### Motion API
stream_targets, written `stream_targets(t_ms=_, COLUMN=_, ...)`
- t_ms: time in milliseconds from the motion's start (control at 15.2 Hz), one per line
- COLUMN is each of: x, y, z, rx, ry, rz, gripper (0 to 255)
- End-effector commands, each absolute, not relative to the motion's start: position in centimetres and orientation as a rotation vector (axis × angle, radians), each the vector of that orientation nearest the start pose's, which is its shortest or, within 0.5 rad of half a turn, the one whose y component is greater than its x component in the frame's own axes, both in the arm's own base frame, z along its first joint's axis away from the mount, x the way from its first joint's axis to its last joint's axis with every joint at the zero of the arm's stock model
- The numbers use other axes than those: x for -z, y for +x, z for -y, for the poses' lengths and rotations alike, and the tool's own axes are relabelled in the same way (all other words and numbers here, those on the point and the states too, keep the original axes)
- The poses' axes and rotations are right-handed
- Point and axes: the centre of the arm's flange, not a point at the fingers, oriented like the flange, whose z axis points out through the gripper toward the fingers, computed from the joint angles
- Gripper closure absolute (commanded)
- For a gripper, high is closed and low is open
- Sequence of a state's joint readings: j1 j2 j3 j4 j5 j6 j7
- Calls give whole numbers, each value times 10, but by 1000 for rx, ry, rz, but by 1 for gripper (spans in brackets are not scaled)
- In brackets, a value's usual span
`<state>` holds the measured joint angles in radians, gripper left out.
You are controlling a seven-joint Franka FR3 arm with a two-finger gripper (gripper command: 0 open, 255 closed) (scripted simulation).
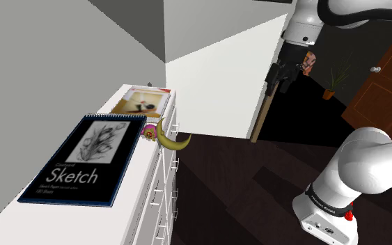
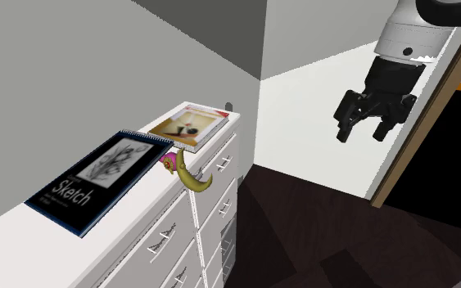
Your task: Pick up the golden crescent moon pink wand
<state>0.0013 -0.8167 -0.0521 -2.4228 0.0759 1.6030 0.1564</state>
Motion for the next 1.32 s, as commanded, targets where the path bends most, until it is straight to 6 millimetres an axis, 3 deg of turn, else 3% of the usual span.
stream_targets(t_ms=0, x=-571, y=300, z=12, rx=-16, ry=-3014, rz=-292, gripper=0)
stream_targets(t_ms=660, x=-559, y=397, z=-91, rx=-102, ry=-3048, rz=-50, gripper=0)
stream_targets(t_ms=1254, x=-544, y=468, z=-195, rx=-180, ry=-3061, rz=170, gripper=0)
